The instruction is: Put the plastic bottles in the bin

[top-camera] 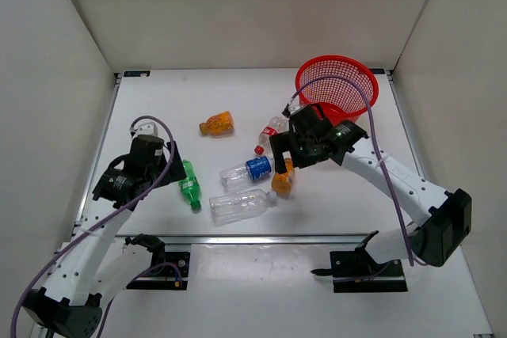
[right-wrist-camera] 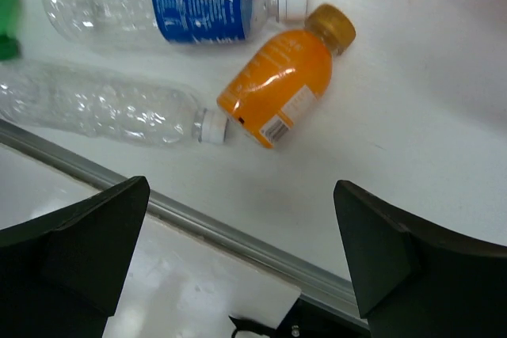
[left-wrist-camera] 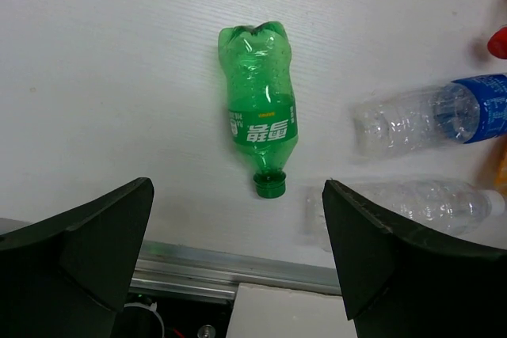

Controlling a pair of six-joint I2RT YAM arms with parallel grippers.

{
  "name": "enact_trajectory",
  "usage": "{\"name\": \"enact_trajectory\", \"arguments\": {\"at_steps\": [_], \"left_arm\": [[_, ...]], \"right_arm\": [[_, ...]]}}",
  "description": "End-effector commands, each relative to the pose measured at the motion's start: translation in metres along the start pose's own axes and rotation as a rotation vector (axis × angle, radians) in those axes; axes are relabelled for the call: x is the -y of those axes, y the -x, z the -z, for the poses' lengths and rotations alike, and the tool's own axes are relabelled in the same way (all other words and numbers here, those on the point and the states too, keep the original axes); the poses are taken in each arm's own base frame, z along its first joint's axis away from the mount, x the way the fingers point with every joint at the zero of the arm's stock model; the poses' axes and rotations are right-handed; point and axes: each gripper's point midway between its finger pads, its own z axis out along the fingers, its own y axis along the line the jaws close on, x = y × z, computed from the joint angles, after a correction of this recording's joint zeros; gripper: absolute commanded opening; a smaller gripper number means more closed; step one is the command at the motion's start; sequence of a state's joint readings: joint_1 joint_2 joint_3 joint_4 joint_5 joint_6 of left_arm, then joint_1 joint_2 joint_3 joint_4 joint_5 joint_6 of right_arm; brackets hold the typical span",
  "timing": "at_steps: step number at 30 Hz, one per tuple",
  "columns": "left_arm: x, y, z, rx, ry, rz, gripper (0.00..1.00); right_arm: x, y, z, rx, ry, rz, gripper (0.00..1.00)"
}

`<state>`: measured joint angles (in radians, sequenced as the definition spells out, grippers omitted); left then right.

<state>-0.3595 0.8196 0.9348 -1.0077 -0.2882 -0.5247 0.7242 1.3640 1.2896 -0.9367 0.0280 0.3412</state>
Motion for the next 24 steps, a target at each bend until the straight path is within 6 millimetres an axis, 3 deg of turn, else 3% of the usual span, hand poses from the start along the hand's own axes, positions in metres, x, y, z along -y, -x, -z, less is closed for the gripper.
{"name": "enact_trajectory", "arguments": {"at_steps": [1,6,16,24], "left_arm": [[-0.006,-0.006,0.002,-0.005,0.017,0.005,0.99],[-0.002,-0.004,0.009,0.035,-0.033,0.029,0.98],[0.006,-0.02,0.002,0.005,-0.091,0.027,0.99],[0.011,-0.021,0.0,-0.01,-0.105,0.009,0.99]], "right_arm": [[-0.012,0.034,0.01,0.146,0.109,-0.055,1.0],[-0.03,0.025,-0.002,0.154,0.13,0.014,1.0],[0.015,0.008,-0.058,0.116,-0.186,-0.129,0.97],[0.032,-0.009,-0.107,0.067,-0.181,-0.272,0.87]]}}
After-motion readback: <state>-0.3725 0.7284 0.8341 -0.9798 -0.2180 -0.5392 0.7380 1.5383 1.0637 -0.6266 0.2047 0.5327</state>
